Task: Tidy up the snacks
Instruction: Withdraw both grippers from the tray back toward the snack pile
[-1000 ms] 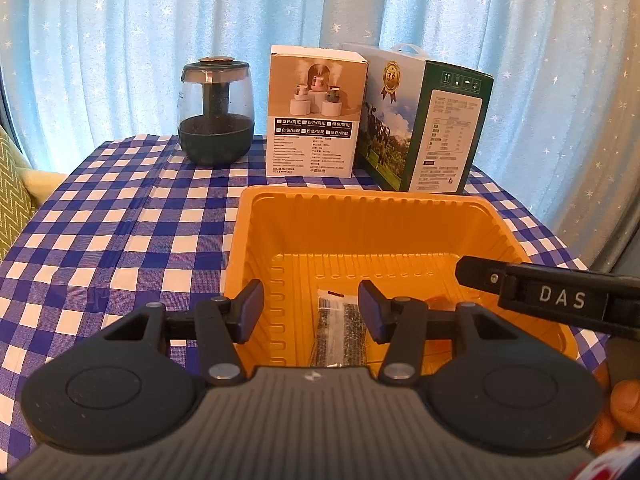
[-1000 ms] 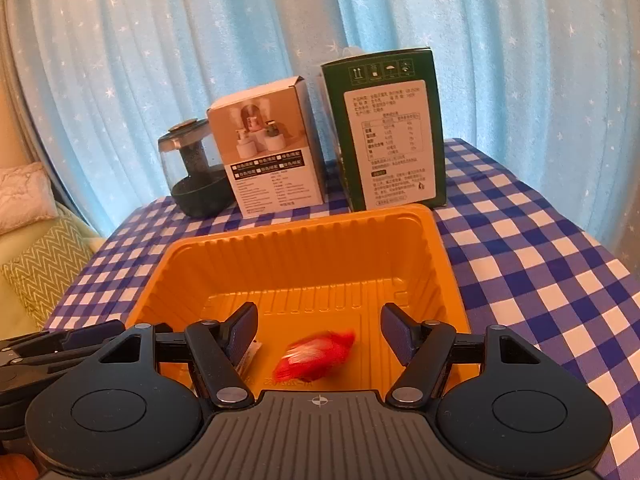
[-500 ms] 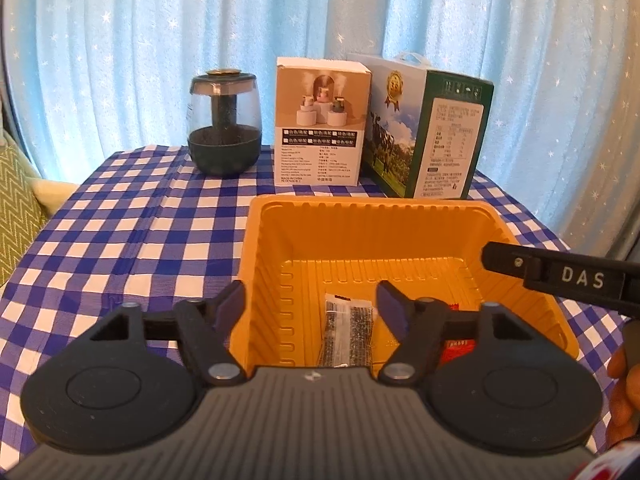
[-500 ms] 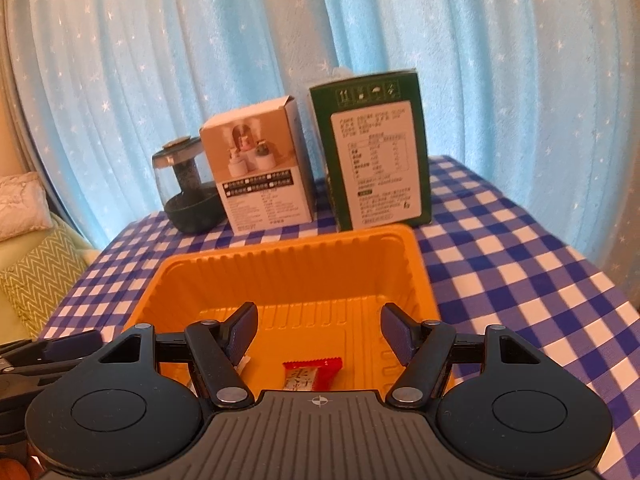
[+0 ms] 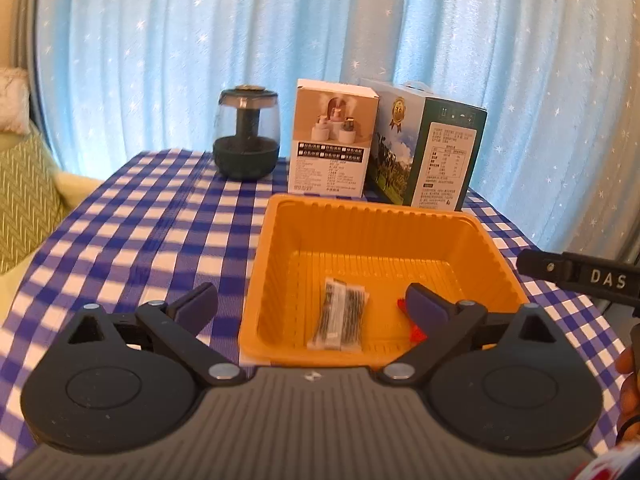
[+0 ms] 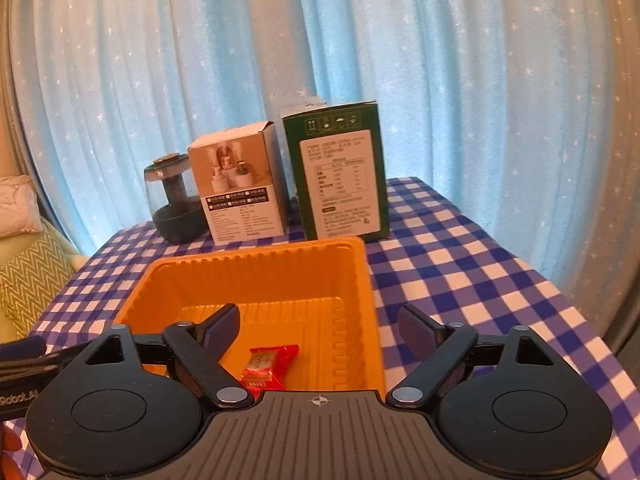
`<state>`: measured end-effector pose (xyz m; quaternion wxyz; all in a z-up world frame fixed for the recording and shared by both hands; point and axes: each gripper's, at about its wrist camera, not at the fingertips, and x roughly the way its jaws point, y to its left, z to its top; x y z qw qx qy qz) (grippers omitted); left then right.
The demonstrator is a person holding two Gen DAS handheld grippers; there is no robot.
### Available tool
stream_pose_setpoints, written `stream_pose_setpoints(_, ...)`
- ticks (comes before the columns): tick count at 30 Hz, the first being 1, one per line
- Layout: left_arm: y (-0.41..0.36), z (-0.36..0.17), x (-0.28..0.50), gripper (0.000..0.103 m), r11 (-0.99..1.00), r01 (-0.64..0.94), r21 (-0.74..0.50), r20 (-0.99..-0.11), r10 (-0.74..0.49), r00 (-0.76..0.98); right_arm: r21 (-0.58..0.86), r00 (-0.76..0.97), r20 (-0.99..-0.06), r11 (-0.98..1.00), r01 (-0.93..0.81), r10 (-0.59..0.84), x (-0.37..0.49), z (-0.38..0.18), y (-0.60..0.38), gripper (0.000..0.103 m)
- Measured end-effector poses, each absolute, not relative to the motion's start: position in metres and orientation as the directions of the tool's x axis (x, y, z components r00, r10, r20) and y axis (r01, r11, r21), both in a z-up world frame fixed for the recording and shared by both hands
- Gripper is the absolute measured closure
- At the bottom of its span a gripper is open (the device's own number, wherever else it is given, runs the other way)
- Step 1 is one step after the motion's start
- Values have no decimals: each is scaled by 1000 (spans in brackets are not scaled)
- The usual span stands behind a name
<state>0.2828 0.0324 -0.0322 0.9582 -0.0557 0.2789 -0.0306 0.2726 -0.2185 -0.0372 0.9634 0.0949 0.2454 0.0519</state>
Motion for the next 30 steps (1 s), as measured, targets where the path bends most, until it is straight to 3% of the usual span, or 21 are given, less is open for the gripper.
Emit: stream_pose_setpoints(30, 18, -61, 97, 3, 989, 22, -146, -606, -106, 789, 237, 817, -567, 971, 36, 108, 69, -82, -284, 15)
